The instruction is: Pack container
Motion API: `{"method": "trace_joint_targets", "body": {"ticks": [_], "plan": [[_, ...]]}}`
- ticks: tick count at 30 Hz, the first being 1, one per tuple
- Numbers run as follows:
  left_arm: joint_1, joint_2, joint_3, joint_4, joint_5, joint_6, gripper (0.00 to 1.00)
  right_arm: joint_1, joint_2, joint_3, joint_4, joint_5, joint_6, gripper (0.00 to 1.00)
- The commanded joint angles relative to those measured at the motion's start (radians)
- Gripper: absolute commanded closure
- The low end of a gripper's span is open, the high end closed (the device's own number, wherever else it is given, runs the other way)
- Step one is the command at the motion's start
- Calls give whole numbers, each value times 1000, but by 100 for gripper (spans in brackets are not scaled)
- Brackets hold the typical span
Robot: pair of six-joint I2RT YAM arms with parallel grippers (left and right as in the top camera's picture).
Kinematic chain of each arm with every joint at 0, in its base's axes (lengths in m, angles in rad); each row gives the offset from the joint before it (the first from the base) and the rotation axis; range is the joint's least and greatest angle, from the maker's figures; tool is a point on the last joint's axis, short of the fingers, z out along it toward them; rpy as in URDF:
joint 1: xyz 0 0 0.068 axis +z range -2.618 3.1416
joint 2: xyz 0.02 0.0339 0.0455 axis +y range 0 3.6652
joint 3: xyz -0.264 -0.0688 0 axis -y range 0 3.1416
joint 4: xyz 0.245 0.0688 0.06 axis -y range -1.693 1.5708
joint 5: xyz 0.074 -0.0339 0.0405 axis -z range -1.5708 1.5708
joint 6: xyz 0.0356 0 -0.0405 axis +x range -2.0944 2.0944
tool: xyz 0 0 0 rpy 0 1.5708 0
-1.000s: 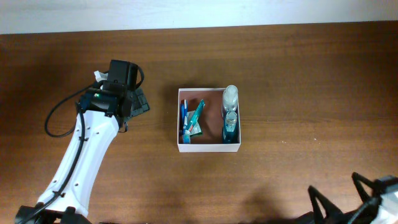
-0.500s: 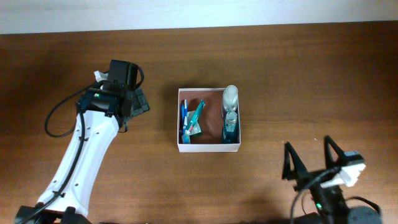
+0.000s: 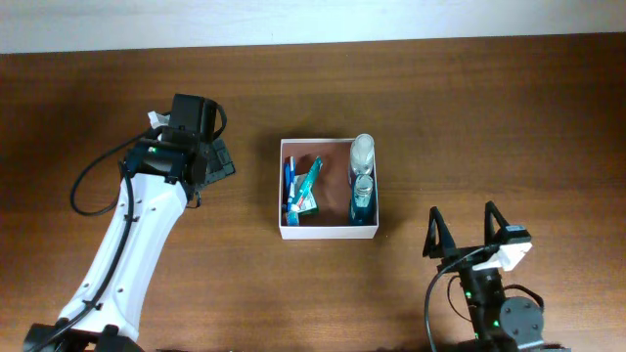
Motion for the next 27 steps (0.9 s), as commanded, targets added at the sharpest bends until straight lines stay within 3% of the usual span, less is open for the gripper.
{"method": "trace_joint_targets", "body": {"ticks": [1,11,27], "plan": [[3,7,1,0,-11,8,0,-31,-13,-37,10,-6,0,2],[3,7,1,0,-11,8,1,-31,-13,-55,-78,-10,-268,2],[3,7,1,0,-10,8,1,-31,-13,-55,-77,-10,-280,2]]}}
